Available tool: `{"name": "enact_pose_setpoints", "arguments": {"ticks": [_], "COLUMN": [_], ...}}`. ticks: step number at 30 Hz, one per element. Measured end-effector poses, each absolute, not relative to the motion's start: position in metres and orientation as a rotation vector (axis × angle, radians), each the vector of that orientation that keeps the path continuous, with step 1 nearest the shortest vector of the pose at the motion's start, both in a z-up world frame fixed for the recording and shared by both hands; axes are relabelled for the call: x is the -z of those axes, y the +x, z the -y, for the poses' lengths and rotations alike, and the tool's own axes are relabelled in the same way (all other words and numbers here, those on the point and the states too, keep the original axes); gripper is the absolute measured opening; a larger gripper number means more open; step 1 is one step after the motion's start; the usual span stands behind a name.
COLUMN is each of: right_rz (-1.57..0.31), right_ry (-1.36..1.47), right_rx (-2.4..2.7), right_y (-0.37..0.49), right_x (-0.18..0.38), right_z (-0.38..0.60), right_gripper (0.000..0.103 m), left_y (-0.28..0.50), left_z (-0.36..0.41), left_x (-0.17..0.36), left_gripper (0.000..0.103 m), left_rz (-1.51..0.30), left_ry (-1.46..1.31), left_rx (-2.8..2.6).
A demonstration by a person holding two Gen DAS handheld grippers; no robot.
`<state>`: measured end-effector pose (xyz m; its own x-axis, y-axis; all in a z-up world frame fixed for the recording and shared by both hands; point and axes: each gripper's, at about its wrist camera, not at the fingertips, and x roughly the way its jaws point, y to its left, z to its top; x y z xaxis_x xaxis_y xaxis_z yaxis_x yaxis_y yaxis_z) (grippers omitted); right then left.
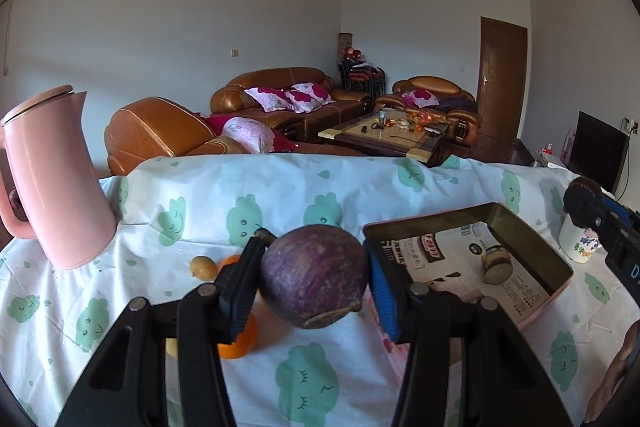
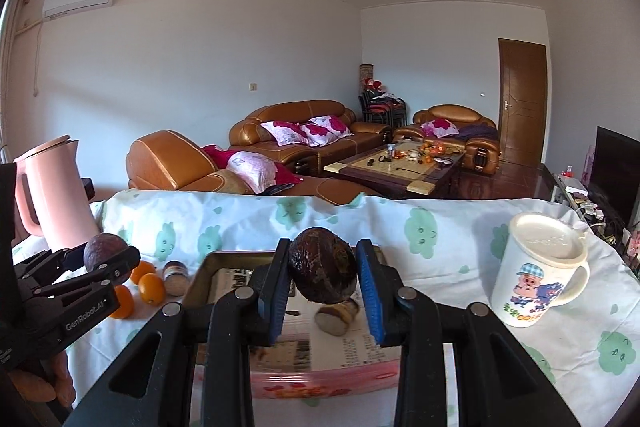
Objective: Organize fruits
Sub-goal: 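Lower both held fruits into the tin and open both tools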
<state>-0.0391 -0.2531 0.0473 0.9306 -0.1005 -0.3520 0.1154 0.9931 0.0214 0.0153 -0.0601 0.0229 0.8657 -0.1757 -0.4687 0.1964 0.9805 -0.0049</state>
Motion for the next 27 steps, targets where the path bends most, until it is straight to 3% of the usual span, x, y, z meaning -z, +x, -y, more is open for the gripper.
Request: {"name": "enact_pose_setpoints", "arguments": {"ticks": [13, 27], "right_rz": [-0.513, -0.65], "right_ry": [0.157, 0.148], "right_rx": [0.123, 0.026], "right_y": [-0.014, 0.006], "right_x": [-0.022, 0.005], "right_z": [0.31, 0.293], "right_gripper": [0.034, 0.035], "left_y": [0.022, 0.033], "left_z": [0.156, 0.162], "left_x": [-0.008, 0.004], "left_gripper": [0.052, 0.052], "left_rz": [-0.559, -0.638], "left_ry": [0.133, 0.145], "left_rx": [0.33, 0.312]}}
